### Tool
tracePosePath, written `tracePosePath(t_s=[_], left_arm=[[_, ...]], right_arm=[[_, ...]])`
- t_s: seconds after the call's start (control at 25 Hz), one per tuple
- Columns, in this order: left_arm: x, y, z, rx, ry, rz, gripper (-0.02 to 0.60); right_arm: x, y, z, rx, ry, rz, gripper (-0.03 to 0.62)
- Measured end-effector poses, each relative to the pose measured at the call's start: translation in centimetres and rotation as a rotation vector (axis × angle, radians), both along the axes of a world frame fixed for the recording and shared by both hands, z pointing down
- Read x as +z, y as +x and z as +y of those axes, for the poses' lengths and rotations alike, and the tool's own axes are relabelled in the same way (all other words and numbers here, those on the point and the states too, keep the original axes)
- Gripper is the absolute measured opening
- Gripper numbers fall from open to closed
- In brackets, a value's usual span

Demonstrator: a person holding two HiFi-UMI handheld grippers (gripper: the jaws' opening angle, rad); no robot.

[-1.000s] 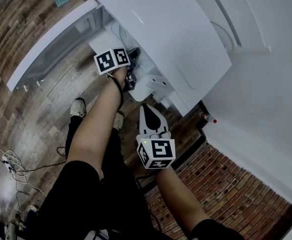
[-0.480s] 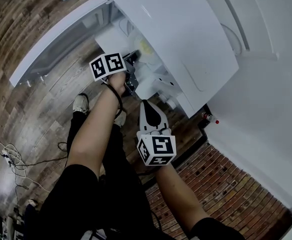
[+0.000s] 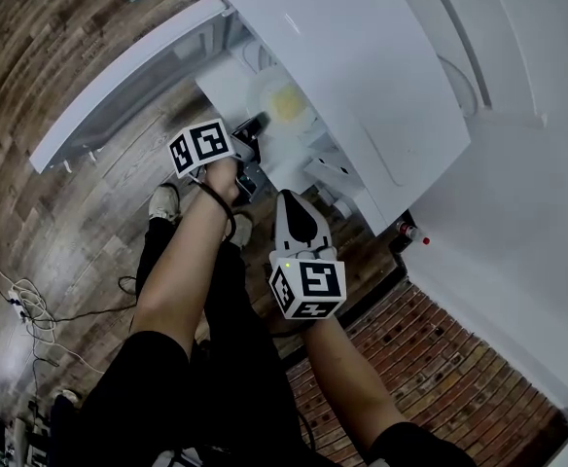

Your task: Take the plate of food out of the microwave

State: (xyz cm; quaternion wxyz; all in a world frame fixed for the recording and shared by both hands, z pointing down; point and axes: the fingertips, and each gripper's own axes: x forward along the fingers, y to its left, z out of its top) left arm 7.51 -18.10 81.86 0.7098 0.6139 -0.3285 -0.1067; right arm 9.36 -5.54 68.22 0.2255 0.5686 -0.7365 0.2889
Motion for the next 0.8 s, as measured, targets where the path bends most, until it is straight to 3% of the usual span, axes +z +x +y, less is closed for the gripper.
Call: tracePosePath(t_s=[0.24, 0.44, 0.64, 0.8], left_arm=[[-2.6, -3.6, 2.2, 0.005, 0.01, 0.008, 0.012], [-6.0, -8.6, 4.9, -0.041, -0.052, 0.02, 0.012], [-12.8, -12.0, 7.1, -0.042, -0.077, 0.021, 0.012], [-19.6, -11.9, 7.8, -0.037, -0.074, 0.062, 0.012]], right_arm=[[-0.1, -0.9, -1.0, 0.045, 0.015, -0.02, 0.013], [-1.8, -1.7, -1.3, 0.092, 0.015, -0.022, 0.012], [-7.5, -2.2, -2.0, 0.132, 0.056, -0.006, 0.012], [-12.7, -1.6, -2.6, 0.175, 0.104, -0.004, 0.012]])
